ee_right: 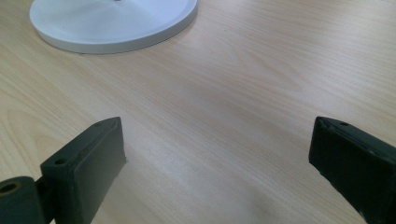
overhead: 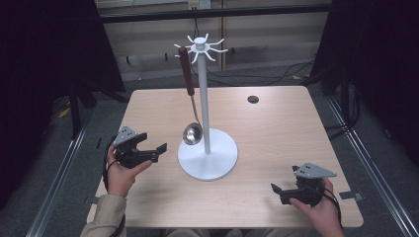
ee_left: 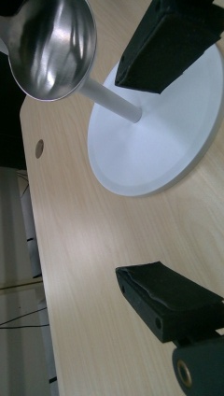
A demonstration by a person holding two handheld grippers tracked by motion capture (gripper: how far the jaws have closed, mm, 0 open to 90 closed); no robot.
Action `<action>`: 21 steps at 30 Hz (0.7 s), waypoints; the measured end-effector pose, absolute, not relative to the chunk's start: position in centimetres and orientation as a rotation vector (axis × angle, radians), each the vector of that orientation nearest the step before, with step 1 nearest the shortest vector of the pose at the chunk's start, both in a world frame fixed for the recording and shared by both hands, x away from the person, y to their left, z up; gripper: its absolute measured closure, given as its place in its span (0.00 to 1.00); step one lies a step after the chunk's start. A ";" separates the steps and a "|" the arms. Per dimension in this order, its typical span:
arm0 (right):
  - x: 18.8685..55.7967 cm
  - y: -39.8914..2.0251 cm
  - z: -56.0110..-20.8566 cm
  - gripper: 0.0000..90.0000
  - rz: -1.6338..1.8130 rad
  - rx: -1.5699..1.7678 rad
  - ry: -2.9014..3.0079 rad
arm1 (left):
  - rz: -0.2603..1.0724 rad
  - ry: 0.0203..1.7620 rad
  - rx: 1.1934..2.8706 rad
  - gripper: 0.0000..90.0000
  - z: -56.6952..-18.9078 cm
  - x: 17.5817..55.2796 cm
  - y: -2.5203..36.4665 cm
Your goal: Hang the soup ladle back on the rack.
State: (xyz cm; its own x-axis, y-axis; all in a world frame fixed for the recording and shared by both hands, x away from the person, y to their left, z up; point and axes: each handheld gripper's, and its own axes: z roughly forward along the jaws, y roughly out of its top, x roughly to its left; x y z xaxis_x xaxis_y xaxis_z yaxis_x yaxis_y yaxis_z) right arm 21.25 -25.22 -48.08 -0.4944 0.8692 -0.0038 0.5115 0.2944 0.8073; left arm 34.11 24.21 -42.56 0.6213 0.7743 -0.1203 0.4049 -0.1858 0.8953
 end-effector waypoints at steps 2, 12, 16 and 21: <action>21.3 -25.2 -48.1 0.04 1.071 1.230 2.124 | 0.443 0.956 1.814 0.09 -42.8 34.0 24.3; 21.4 -25.2 -48.1 0.04 1.073 1.222 2.127 | 0.446 0.985 1.807 0.09 -43.7 34.1 25.0; 21.4 -25.1 -48.1 0.04 1.067 1.221 2.130 | 0.449 0.992 1.822 0.09 -44.3 34.1 25.0; 21.4 -25.1 -48.1 0.04 1.064 1.214 2.132 | 0.449 1.000 1.827 0.09 -44.7 33.9 24.9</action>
State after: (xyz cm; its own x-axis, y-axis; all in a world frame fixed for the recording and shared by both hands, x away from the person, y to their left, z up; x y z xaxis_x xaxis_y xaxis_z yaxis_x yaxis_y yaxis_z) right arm 21.44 -25.12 -48.14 -0.5027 0.8643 -0.0174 0.5057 0.3104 0.8049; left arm 33.89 24.94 -44.74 0.5945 0.7949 -0.1215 0.4380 -0.1934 0.8779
